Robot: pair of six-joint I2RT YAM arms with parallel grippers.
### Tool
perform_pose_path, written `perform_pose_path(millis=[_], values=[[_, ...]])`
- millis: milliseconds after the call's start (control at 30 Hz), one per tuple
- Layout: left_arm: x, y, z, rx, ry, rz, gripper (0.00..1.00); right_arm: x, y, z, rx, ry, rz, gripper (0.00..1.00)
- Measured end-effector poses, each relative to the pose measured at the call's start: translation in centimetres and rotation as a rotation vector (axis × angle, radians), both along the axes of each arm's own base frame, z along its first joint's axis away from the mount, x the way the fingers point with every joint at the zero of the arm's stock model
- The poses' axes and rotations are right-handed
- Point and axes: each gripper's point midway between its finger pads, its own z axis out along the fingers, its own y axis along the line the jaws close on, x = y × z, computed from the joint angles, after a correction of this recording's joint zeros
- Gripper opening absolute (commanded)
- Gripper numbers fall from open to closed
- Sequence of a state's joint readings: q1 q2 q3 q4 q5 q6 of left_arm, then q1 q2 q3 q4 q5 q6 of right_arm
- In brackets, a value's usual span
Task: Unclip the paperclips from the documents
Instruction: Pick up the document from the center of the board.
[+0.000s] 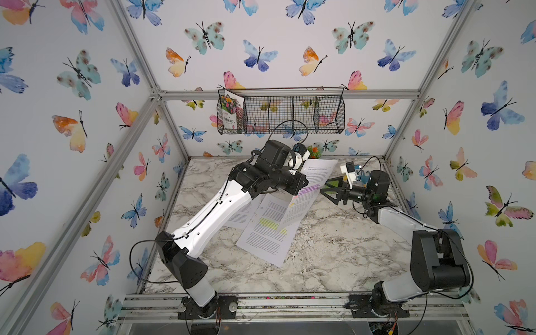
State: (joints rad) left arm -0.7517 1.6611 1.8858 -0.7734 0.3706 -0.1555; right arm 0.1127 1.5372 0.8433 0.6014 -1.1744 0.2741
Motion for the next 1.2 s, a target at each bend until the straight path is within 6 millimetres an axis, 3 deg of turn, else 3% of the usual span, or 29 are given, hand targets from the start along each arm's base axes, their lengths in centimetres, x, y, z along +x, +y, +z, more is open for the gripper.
perform_pose_path(millis=[233, 467, 700, 1200], values=[[-1.6, -1.3, 2.4, -0.175, 0.114, -0.13, 0.0, -0.3, 0.1, 1.9, 0.097, -0.045, 0.033, 0.92], [-0.2, -0.2, 2.1, -0.316, 0.26, -0.154, 0.0, -1.1, 0.2, 4.2, 0.213, -0.056, 0.081, 0.94], [0.3, 0.8, 3.5, -0.385, 0.287, -0.19, 0.0, -2.1, 0.8, 5.5, 0.275, 0.046, 0.128, 0.93], [3.9, 4.0, 0.5, -0.339, 0.286, -0.033, 0.0, -3.8, 0.8, 8.0, 0.303, 0.052, 0.157, 0.89]])
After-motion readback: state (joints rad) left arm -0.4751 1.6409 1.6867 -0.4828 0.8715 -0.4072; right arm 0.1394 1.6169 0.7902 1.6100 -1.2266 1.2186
